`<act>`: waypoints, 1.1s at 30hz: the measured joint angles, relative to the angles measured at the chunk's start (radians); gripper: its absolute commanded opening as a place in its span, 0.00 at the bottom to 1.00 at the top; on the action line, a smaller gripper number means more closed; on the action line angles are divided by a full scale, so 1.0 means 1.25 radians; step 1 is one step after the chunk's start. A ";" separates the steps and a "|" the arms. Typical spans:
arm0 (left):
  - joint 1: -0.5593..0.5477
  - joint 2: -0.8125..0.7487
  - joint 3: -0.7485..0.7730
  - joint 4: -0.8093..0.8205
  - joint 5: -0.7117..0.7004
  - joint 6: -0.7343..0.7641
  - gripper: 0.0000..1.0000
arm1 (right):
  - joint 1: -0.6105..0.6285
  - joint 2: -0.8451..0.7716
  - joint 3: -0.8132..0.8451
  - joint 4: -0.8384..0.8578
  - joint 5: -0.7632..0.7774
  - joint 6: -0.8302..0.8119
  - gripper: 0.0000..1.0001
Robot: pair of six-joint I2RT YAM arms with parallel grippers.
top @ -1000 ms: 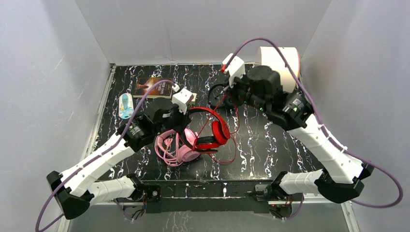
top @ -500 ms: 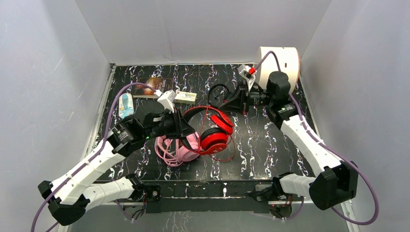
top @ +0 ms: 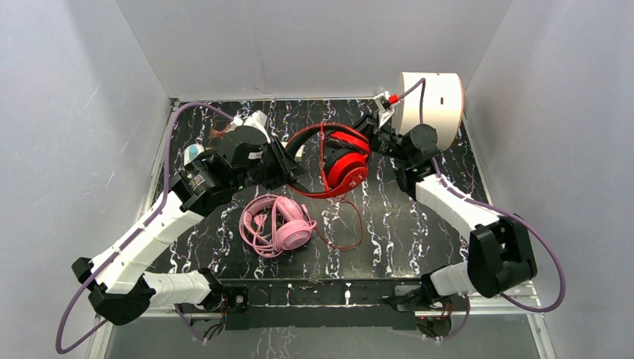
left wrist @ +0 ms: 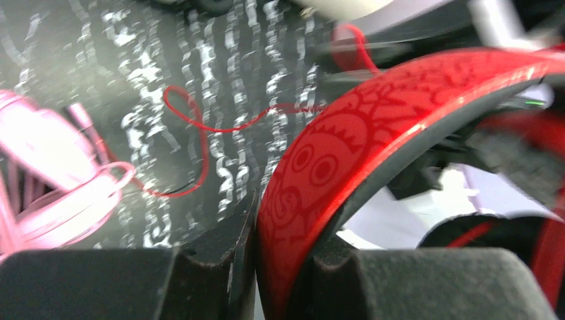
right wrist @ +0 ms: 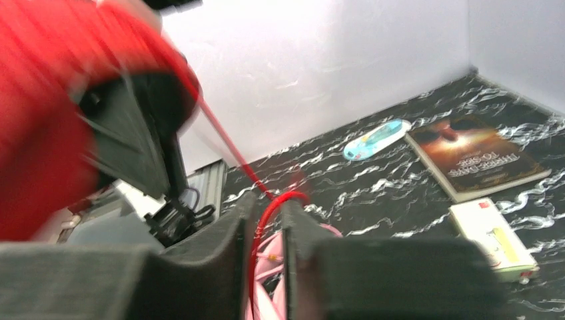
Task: Wrap the headphones
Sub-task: Wrap the headphones cable around the headphones.
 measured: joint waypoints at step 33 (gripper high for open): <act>0.000 0.014 0.126 0.099 -0.067 -0.269 0.00 | 0.077 0.092 -0.217 0.102 0.055 -0.106 0.98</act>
